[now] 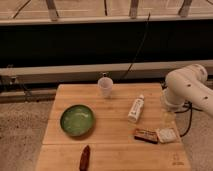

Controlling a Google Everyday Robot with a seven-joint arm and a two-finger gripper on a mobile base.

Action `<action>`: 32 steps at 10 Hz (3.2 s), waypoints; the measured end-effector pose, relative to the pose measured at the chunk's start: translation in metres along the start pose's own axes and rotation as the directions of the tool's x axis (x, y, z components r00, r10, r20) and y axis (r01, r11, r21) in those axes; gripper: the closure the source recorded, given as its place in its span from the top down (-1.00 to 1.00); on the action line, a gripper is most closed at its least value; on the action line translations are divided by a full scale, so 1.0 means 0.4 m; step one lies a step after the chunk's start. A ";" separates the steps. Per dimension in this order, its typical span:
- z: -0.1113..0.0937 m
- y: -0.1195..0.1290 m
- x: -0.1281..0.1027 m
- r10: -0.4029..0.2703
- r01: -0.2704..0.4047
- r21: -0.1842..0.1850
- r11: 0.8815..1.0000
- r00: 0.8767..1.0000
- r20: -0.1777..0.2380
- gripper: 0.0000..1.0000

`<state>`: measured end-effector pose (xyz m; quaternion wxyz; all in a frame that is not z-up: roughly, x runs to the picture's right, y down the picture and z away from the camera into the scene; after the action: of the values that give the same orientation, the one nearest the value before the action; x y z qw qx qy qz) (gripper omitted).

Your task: Place the eraser on the white sponge

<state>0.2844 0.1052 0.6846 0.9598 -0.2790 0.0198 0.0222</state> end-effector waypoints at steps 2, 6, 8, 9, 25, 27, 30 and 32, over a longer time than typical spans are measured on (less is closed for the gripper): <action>0.000 0.000 0.000 0.000 0.000 0.000 1.000 1.000 0.000 0.60; 0.000 0.000 0.000 0.000 0.000 0.000 1.000 1.000 0.000 0.60; 0.000 0.000 0.000 0.000 0.000 0.000 1.000 1.000 0.000 0.60; 0.000 0.000 0.000 0.000 0.000 0.000 1.000 1.000 0.000 0.60; 0.214 0.070 -0.077 -0.158 0.159 -0.001 0.987 0.987 0.022 0.60; 0.249 0.082 -0.083 -0.177 0.178 -0.004 0.984 0.984 0.029 0.60; 0.276 0.092 -0.089 -0.204 0.205 -0.006 0.979 0.978 0.039 0.60; 0.302 0.100 -0.092 -0.223 0.224 -0.007 0.975 0.974 0.048 0.60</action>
<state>0.2488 0.2025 0.7669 0.9547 -0.2847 -0.0342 -0.0793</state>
